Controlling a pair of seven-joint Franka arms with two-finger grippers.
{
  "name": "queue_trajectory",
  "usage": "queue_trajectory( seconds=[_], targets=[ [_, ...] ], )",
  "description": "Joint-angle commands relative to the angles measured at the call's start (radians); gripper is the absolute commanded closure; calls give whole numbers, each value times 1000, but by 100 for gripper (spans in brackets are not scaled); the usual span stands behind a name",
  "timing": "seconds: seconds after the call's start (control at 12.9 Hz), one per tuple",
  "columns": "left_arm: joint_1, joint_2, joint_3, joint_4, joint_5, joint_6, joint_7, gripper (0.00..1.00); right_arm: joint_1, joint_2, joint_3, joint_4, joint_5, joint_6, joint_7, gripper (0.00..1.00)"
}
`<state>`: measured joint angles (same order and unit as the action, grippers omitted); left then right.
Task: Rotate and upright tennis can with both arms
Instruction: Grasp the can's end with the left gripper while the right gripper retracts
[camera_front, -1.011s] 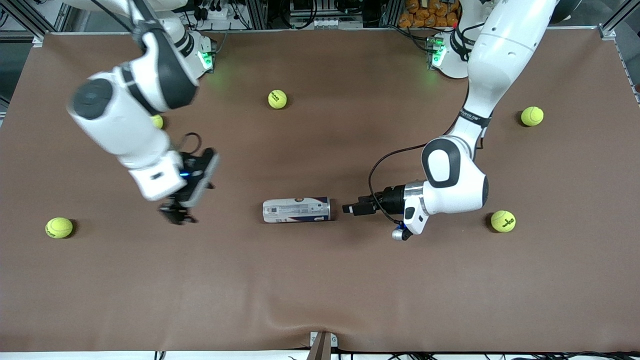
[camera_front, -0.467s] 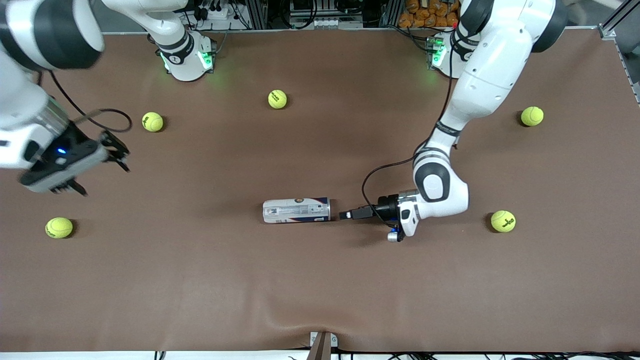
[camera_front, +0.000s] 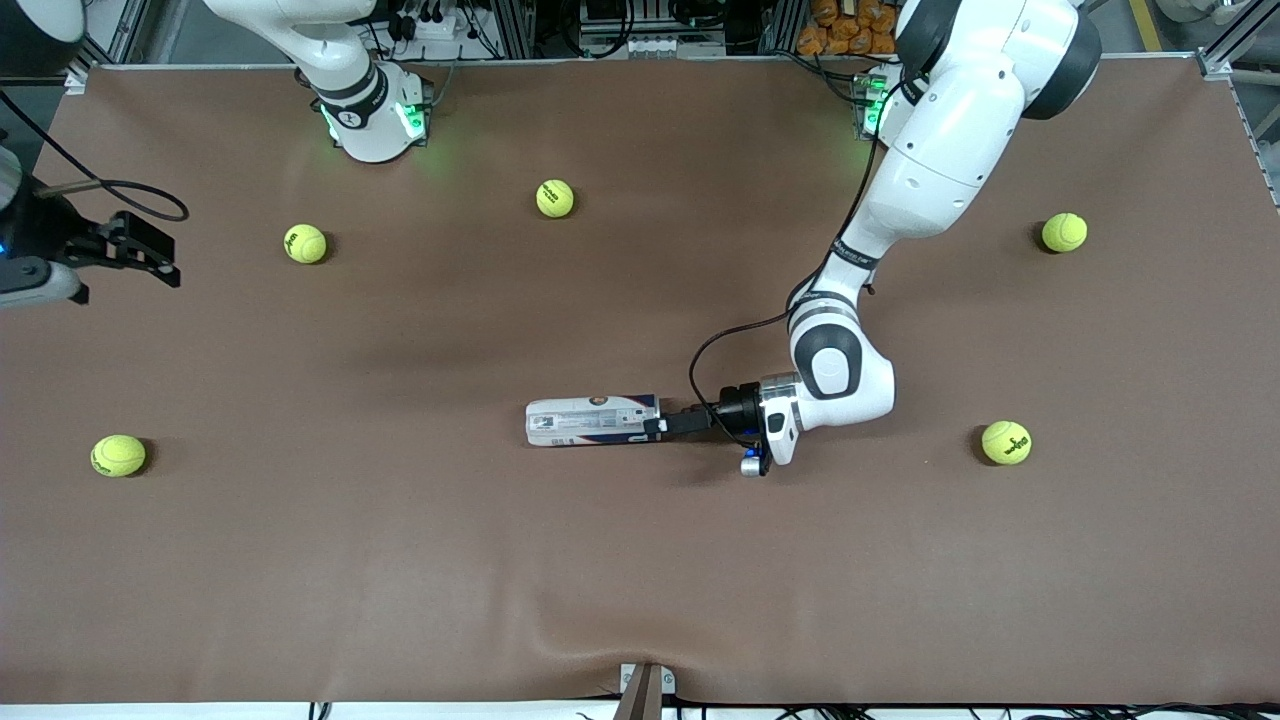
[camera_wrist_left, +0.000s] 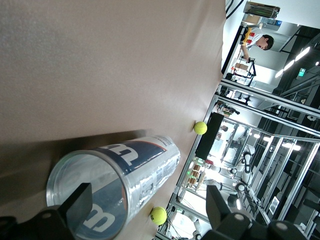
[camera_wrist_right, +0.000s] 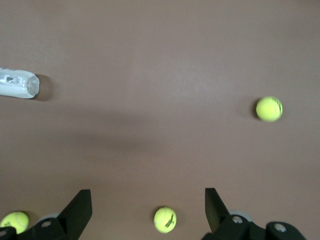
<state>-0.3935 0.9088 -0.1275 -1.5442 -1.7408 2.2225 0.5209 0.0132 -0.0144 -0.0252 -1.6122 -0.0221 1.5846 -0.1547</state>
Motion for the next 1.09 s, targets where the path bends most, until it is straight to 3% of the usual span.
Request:
queue_trajectory(
  seconds=[0.0, 0.16, 0.23, 0.39, 0.54, 0.7, 0.78, 1.01],
  targets=[
    [-19, 44, 3, 56, -61, 5, 11, 18, -1, -1, -15, 37, 5, -89, 116, 0],
    [-28, 39, 3, 72, -77, 5, 13, 78, -1, -1, -59, 52, 55, -148, 139, 0],
    [-34, 39, 3, 82, -78, 5, 11, 96, -1, 1, -100, 55, 104, -167, 138, 0],
    [-38, 33, 5, 88, -69, 5, 43, 100, 2, 1, -119, 55, 120, -166, 139, 0],
    [-34, 28, 5, 105, -68, 5, 53, 100, 4, 1, -99, 66, 110, -164, 219, 0],
    [-35, -16, 11, 105, -60, 5, 45, 100, 28, 4, -88, 66, 24, -155, 224, 0],
    [-31, -54, 17, 105, -25, 5, 18, 100, 36, 2, -87, 66, -2, -138, 221, 0],
    [-18, -161, 17, 101, 222, 5, -201, 100, 21, 4, -84, 66, -2, -127, 212, 0]
  ],
)
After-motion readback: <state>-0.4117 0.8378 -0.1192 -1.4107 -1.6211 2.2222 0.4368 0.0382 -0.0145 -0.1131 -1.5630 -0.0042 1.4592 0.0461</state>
